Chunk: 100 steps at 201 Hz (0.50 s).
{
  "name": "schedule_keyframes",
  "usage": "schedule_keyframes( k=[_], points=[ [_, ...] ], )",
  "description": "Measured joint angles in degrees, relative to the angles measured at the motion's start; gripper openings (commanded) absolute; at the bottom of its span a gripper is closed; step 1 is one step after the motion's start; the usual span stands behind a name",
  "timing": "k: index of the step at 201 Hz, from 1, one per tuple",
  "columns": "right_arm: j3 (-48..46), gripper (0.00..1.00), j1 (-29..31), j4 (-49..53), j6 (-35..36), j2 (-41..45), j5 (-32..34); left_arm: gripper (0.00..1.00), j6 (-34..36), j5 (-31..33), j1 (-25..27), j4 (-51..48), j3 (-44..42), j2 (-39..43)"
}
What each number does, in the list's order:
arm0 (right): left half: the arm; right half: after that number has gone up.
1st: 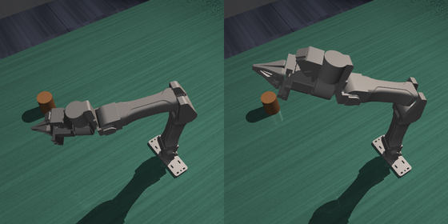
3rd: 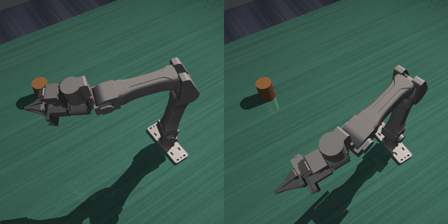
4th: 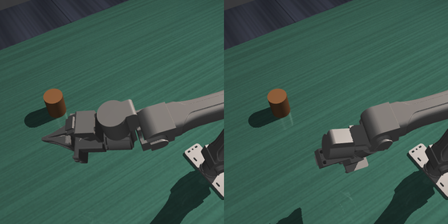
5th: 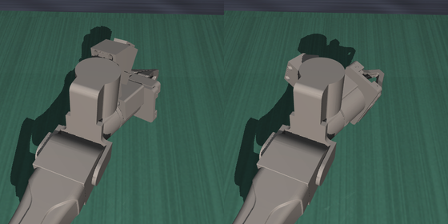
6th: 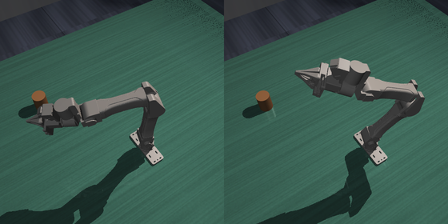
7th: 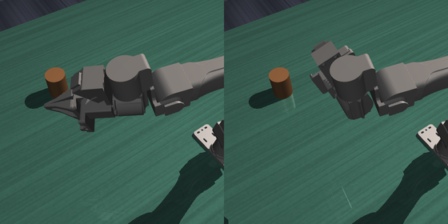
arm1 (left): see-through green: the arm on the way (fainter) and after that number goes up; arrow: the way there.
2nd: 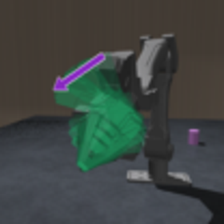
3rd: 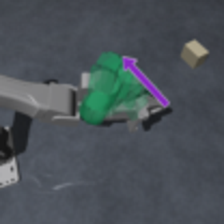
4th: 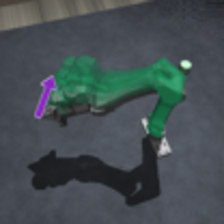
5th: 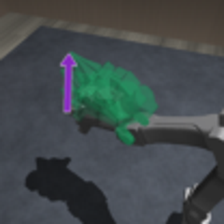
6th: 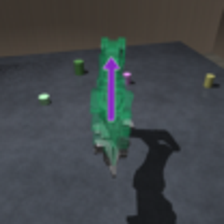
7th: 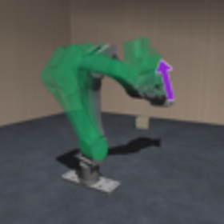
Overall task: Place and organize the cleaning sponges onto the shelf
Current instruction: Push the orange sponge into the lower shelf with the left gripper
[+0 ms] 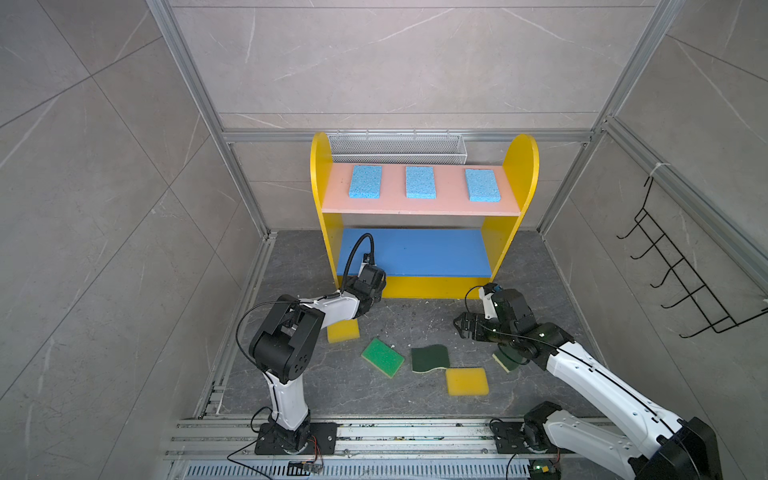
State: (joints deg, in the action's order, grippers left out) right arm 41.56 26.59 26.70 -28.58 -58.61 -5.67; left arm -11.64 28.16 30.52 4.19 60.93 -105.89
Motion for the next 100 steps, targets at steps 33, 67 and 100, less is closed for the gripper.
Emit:
schedule_keyframes(
  k=[33,67,100],
  points=[
    [0.0,0.95,0.0,0.0,-0.2,0.0,-0.2,0.81,-0.1,0.6,-0.1,0.4,0.3,-0.6],
    [0.0,0.94,0.0,0.0,-0.2,0.0,-0.4,0.83,-1.2,1.8,0.1,0.5,0.9,-1.4],
    [0.0,0.94,0.0,0.0,-0.2,0.0,-0.7,0.83,-1.6,1.8,0.1,0.5,1.0,-1.4]
  ],
)
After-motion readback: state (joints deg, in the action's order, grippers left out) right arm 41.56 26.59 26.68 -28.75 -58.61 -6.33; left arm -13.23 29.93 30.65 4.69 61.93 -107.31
